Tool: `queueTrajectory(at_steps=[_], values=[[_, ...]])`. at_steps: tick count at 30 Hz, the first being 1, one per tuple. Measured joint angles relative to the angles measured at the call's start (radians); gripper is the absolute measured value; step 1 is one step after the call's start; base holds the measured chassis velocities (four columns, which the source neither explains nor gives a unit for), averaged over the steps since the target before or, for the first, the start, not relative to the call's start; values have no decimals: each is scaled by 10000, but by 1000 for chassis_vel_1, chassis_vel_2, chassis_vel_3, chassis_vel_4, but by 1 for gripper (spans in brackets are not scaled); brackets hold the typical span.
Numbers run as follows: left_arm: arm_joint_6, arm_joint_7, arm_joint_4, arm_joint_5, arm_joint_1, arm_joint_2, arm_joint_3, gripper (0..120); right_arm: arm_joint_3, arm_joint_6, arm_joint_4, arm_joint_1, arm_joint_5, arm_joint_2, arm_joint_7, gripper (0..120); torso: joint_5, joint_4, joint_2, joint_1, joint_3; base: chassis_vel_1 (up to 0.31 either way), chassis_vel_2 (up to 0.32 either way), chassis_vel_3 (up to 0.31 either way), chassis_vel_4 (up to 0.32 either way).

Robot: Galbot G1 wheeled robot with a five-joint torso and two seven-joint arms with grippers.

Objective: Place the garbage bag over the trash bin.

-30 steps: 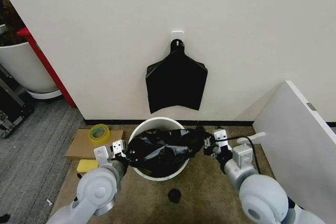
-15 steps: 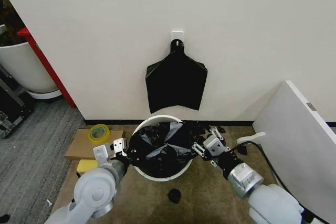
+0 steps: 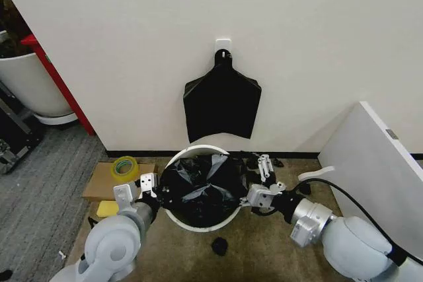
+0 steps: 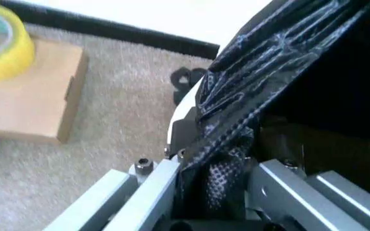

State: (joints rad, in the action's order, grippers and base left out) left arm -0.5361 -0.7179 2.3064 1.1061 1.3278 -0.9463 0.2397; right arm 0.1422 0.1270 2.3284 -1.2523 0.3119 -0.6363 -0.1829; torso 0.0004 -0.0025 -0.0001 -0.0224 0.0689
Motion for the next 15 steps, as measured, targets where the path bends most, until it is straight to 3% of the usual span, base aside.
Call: queueTrajectory(at_steps=[3,15], values=[[-14,356,112,-687,120,48,-106,0,-197,-316,-46,252,994,166,-255,100,-1,1,0,0,0,0,0,0,0],[-154,424,297,-836,179,50,-311,0,-754,-1740,-519,1149,3789,99,-1106,100,0,1,0,0,0,0,0,0,0]])
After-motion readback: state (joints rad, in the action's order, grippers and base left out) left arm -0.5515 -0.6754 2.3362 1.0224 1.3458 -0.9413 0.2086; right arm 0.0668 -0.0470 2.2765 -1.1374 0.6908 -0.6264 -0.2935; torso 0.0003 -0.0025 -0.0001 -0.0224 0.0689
